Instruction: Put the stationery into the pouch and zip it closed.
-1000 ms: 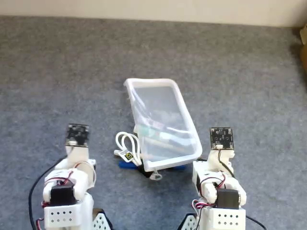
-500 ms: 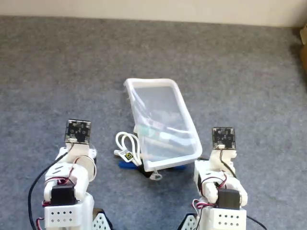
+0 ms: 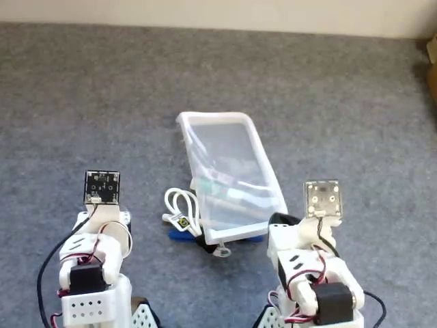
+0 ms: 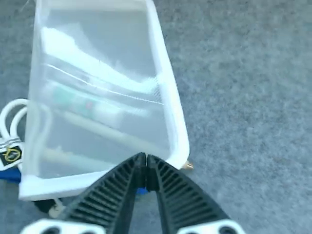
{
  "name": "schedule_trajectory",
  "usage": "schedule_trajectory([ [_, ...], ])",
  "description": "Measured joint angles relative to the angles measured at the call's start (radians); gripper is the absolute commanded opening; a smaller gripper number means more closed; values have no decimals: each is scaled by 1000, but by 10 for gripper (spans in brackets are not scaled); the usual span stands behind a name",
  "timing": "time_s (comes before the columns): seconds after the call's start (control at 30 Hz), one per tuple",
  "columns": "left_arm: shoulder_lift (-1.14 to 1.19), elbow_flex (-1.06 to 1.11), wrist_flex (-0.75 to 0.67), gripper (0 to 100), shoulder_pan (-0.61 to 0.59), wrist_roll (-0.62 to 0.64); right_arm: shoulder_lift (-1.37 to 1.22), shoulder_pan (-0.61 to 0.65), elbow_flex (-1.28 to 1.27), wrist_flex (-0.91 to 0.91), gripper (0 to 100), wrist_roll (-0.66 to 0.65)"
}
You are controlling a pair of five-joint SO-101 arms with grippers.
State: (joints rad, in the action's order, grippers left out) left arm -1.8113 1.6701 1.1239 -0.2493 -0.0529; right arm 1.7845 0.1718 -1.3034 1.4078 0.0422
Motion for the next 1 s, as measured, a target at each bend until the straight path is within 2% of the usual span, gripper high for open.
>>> schedule_trajectory([
  [0.27, 0, 0, 0, 77, 0, 0, -417, 147, 133, 9, 5, 5],
  [0.43, 0, 0, 0, 77, 0, 0, -628, 227, 181, -23, 5, 66],
  [0.77, 0, 0, 0, 77, 0, 0, -672, 420, 181, -86, 5, 173],
  [1.0, 0, 0, 0, 77, 0, 0, -672, 489, 181, -137, 5, 245],
])
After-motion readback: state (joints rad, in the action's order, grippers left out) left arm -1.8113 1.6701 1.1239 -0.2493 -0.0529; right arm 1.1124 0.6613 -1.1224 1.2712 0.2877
